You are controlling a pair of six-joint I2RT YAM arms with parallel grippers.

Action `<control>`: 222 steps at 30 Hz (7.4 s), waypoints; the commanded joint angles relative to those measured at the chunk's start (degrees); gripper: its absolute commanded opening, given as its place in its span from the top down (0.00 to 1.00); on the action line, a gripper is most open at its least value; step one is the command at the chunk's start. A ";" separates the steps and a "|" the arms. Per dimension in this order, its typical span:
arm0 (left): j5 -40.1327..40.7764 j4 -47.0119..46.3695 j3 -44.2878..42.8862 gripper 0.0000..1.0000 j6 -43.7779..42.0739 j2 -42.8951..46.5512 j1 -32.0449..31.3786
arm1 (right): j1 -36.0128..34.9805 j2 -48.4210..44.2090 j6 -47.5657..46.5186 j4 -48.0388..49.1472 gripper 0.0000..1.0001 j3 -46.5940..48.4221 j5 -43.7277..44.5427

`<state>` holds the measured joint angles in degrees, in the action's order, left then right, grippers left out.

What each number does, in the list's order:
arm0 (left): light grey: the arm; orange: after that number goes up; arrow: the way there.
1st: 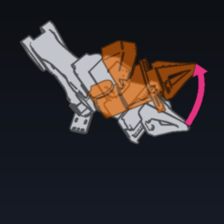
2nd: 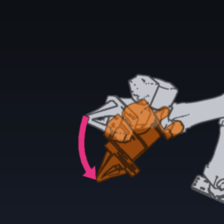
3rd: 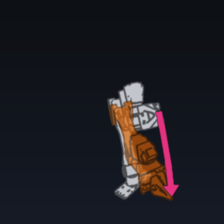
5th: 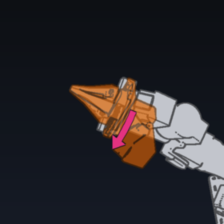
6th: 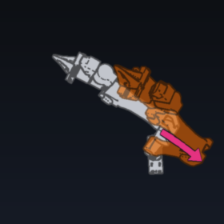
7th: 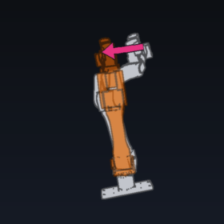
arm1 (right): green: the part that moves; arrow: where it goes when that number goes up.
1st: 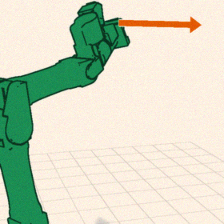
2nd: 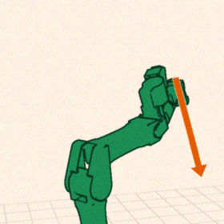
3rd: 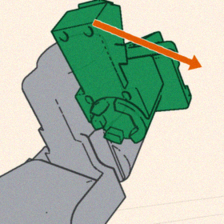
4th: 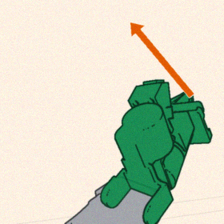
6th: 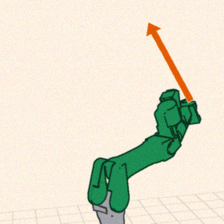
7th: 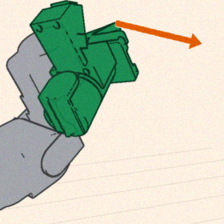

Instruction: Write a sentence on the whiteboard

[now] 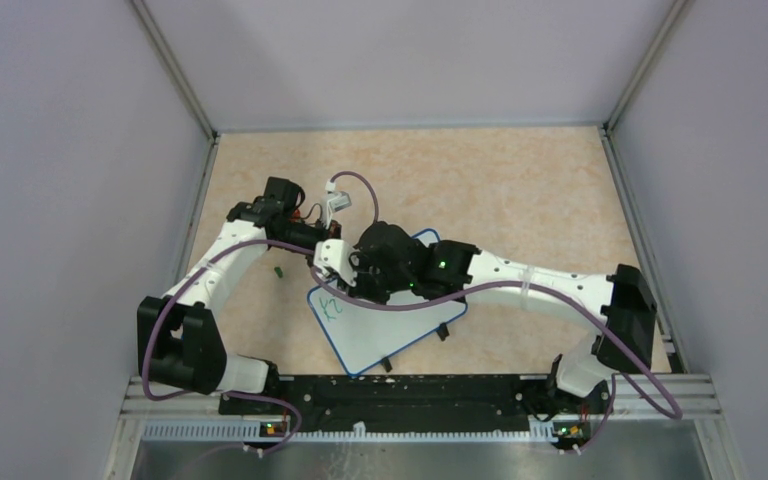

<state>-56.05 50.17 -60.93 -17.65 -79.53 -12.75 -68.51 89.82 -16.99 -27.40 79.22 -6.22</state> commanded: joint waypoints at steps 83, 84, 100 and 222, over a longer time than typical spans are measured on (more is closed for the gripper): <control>3.48 -0.21 1.25 1.00 0.58 -0.65 -1.13 | 1.71 -4.41 1.61 2.34 1.00 -2.89 -0.63; 3.49 -0.22 1.20 1.00 0.60 -0.60 -1.13 | 1.71 -4.33 1.57 2.38 1.00 -2.93 -0.70; 3.41 -0.21 1.25 1.00 0.51 -0.81 -1.13 | 1.72 -2.34 1.44 3.71 1.00 -2.18 -1.45; 4.02 -0.18 1.25 1.00 0.69 -1.35 -1.31 | 4.43 -6.25 1.26 2.81 1.00 -8.58 2.28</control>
<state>-55.48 49.82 -60.93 -17.41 -79.79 -12.86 -65.76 85.12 -15.84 -26.00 68.97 -8.40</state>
